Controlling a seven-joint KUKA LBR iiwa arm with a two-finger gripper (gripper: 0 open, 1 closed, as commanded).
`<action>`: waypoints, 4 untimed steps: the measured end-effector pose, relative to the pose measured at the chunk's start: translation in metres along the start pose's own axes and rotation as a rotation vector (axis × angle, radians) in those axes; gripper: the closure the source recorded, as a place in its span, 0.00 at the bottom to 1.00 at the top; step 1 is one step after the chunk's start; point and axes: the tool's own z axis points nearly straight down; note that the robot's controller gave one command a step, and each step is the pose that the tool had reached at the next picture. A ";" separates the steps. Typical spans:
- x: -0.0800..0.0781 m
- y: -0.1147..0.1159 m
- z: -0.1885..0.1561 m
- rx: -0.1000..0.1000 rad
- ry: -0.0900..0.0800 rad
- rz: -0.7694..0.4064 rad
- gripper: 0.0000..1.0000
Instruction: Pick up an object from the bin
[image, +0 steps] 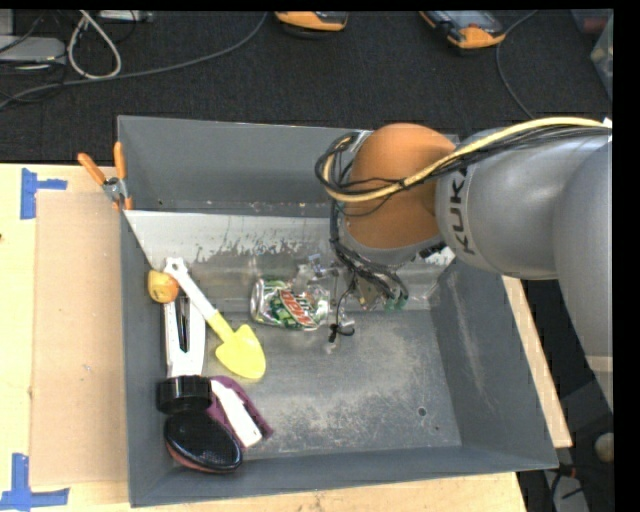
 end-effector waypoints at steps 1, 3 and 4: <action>-0.015 0.040 0.065 0.008 -0.025 0.156 0.00; -0.009 0.016 0.061 0.002 -0.021 0.112 1.00; -0.006 0.016 0.025 0.002 -0.013 0.111 1.00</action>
Offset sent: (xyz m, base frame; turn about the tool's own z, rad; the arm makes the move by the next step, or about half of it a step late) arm -0.0006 0.0159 -0.0660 0.1109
